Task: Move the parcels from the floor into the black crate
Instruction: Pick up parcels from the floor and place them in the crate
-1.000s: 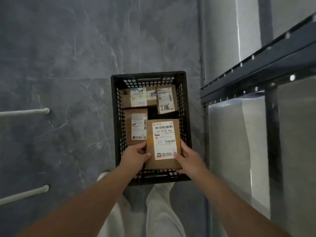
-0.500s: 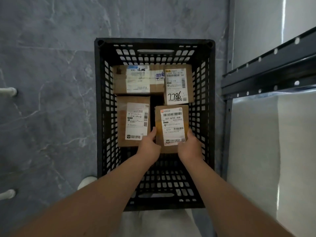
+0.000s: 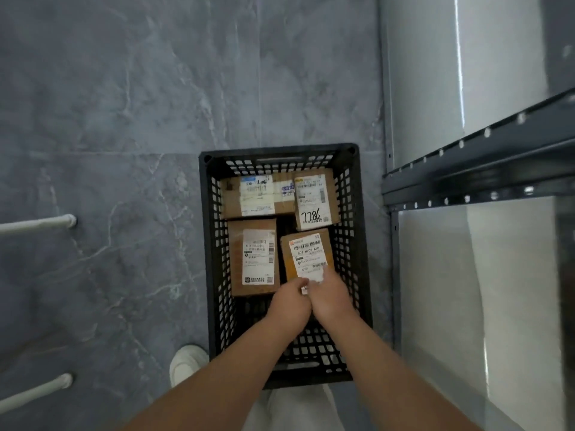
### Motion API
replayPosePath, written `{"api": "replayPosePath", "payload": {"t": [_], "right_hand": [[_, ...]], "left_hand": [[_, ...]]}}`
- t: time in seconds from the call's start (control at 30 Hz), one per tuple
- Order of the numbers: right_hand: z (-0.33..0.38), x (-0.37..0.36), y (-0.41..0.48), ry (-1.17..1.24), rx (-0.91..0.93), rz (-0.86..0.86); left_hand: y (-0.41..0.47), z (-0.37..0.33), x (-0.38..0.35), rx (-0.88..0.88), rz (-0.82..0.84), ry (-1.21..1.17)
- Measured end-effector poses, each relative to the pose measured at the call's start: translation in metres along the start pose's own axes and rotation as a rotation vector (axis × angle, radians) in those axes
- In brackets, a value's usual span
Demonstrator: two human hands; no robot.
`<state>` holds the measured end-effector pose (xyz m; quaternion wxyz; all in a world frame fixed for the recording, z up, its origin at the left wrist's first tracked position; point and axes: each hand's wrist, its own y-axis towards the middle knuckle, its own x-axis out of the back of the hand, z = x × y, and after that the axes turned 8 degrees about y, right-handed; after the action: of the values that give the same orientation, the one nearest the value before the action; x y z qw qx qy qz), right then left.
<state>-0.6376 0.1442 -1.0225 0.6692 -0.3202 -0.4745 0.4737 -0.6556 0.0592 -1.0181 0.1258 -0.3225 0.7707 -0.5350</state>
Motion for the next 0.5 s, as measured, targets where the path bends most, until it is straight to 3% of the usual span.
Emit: {"api": "replayPosePath", "payload": {"t": [0.23, 0.5], "right_hand": [[0.119, 0.072, -0.116, -0.025, 0.246, 0.017], [0.352, 0.244, -0.32, -0.201, 0.758, -0.329]], "left_hand": [[-0.114, -0.104, 0.094, -0.137, -0.259, 0.16], [-0.337, -0.356, 0.222, -0.6, -0.654, 0.429]]}}
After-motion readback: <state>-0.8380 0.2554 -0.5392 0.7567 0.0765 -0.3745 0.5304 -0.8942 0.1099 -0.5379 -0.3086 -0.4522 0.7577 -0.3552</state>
